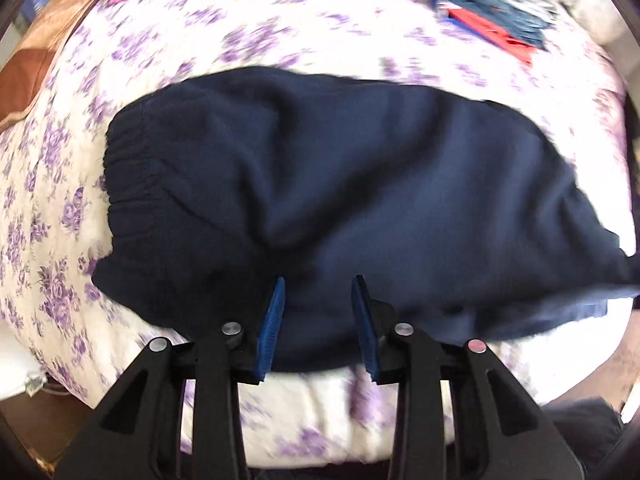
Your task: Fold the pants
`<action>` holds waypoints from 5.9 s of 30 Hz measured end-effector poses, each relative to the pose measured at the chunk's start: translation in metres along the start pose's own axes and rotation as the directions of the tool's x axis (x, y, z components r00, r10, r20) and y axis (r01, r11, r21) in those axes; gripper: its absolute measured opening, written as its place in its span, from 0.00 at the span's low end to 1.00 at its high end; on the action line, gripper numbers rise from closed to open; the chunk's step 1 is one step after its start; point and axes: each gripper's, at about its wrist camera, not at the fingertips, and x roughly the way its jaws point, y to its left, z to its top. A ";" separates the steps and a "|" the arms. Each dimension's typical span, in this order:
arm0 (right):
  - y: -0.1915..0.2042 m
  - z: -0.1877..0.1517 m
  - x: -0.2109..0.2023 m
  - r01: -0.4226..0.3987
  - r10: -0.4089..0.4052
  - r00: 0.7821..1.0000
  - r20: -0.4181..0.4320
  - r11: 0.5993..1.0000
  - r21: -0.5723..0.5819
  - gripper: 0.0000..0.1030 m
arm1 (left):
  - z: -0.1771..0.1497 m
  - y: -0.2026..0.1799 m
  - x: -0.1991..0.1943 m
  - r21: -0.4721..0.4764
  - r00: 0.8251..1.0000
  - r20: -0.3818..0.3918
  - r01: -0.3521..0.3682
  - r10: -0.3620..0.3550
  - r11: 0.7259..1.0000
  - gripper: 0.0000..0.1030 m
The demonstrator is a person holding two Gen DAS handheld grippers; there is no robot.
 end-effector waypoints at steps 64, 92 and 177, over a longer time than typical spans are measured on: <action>0.399 0.028 0.195 -0.183 -0.022 0.976 -0.214 0.437 -0.881 0.30 | -0.011 -0.006 0.044 -0.018 0.939 -0.107 0.328 -0.328 0.944 0.36; 0.162 -0.073 0.063 -0.212 0.195 0.976 -0.094 0.781 -0.587 0.58 | 0.077 -0.103 0.040 0.234 0.975 -0.118 0.213 -0.190 0.949 0.32; 0.273 -0.121 0.140 -0.107 0.043 0.994 -0.097 0.403 -0.909 0.20 | -0.029 -0.041 0.074 -0.271 0.923 0.074 0.383 -0.377 0.883 0.02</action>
